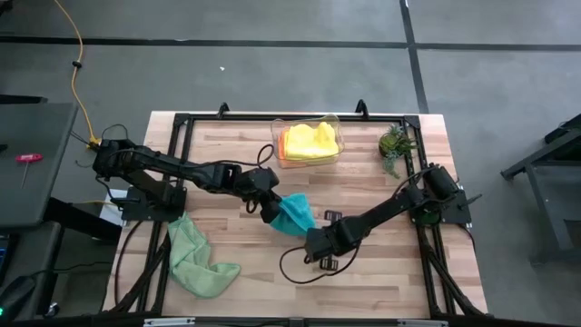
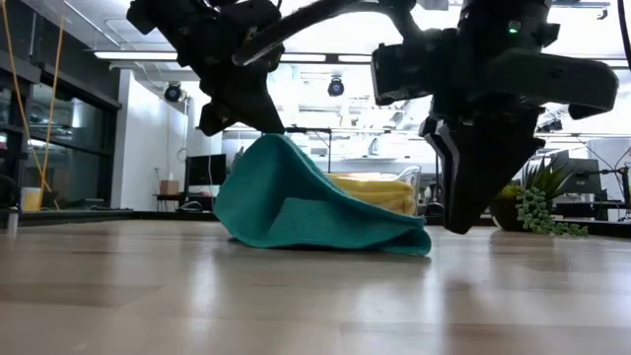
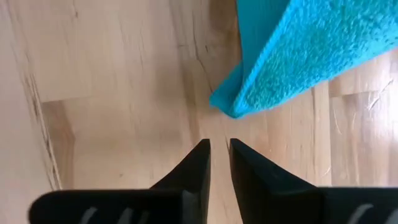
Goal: Fold microfiber towels
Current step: Fold the blue microfiber towel
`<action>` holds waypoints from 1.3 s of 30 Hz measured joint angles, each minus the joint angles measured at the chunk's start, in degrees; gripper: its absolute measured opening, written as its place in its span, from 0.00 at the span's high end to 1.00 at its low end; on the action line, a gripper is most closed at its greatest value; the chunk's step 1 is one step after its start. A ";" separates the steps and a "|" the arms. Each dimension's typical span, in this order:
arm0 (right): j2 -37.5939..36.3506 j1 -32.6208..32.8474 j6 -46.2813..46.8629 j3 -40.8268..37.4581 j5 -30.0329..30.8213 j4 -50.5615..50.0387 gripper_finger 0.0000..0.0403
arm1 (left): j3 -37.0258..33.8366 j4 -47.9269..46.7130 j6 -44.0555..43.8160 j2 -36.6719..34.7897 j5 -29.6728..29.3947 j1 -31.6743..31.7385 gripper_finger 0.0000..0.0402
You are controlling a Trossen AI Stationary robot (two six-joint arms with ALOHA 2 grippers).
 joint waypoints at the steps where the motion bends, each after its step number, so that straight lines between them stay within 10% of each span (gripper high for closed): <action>1: -0.01 -0.07 0.00 0.00 -0.03 0.27 0.86 | 0.00 -0.02 0.00 0.00 -0.02 0.05 1.00; 14: -1.14 -2.41 0.90 -0.02 1.22 4.98 0.68 | 0.00 0.24 -0.05 -0.02 -0.15 1.03 1.00; 39: -0.79 -2.43 -0.79 -2.71 4.44 8.60 0.82 | 0.00 1.03 -0.23 -0.02 -0.07 1.00 1.00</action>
